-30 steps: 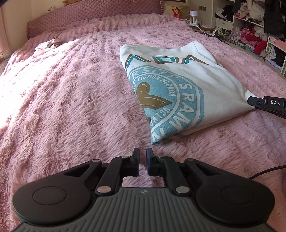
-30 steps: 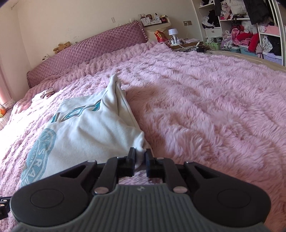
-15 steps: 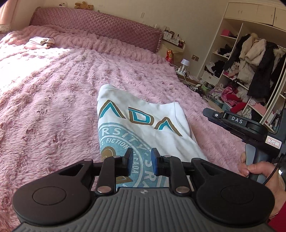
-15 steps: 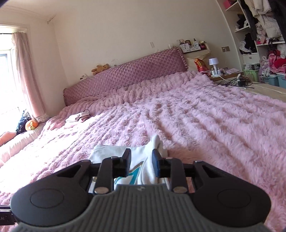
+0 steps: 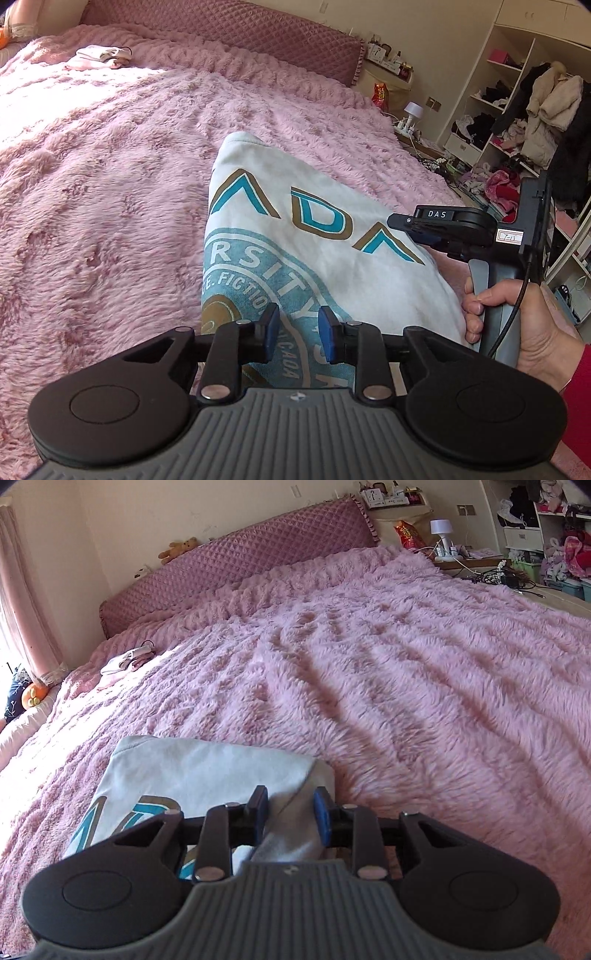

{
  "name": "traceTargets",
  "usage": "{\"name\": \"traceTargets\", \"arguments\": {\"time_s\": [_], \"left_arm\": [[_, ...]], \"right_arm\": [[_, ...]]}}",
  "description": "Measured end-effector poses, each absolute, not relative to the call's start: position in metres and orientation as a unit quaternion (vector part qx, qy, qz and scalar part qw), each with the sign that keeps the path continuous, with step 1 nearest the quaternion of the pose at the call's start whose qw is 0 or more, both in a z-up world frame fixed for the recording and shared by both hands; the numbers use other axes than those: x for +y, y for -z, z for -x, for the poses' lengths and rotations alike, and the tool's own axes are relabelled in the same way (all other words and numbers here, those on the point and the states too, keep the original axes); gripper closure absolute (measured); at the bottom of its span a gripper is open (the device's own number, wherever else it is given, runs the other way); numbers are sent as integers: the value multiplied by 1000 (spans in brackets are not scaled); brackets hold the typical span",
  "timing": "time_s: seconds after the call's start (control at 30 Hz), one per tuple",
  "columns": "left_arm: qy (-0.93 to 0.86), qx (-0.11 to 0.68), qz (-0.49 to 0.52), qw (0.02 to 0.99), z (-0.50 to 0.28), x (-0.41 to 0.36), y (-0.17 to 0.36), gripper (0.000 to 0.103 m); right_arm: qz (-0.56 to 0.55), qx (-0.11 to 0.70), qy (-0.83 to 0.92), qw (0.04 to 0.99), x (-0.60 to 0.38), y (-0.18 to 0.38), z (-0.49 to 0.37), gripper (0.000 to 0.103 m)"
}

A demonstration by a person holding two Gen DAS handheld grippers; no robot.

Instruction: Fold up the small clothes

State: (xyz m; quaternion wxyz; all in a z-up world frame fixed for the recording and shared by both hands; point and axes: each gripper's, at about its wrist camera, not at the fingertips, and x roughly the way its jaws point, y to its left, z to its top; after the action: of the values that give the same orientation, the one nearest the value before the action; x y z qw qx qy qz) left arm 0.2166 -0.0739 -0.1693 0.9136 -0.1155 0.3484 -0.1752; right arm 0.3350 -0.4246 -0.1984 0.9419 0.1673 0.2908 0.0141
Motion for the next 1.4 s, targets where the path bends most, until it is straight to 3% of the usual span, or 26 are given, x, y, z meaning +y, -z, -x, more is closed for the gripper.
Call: {"name": "traceTargets", "arguments": {"time_s": [0.13, 0.23, 0.47, 0.63, 0.7, 0.93, 1.07, 1.2, 1.33, 1.4], "left_arm": [[186, 350, 138, 908, -221, -69, 166, 71], [197, 342, 160, 905, -215, -55, 155, 71], [196, 334, 112, 915, -165, -31, 145, 71], [223, 329, 153, 905, -157, -32, 147, 71], [240, 335, 172, 895, -162, -36, 147, 58], [214, 384, 153, 885, -168, -48, 175, 58], [221, 385, 146, 884, -168, -47, 184, 58], [221, 383, 139, 886, -167, -48, 181, 58], [232, 358, 162, 890, -168, -39, 161, 57], [240, 344, 190, 888, -175, -27, 152, 49]], "right_arm": [[-145, 287, -16, 947, -422, 193, -331, 78], [-160, 260, -37, 952, -425, 175, -303, 71], [-197, 225, -71, 952, -417, 155, -168, 60], [-232, 226, -66, 944, -396, 169, -117, 60], [-252, 229, -75, 937, -391, 176, -111, 60], [-258, 273, -30, 926, -392, 202, -115, 60], [-255, 281, -21, 925, -400, 216, -114, 69], [-239, 285, -17, 928, -396, 213, -115, 69], [-235, 267, -39, 934, -400, 191, -117, 53], [-222, 252, -47, 941, -408, 176, -124, 45]]}}
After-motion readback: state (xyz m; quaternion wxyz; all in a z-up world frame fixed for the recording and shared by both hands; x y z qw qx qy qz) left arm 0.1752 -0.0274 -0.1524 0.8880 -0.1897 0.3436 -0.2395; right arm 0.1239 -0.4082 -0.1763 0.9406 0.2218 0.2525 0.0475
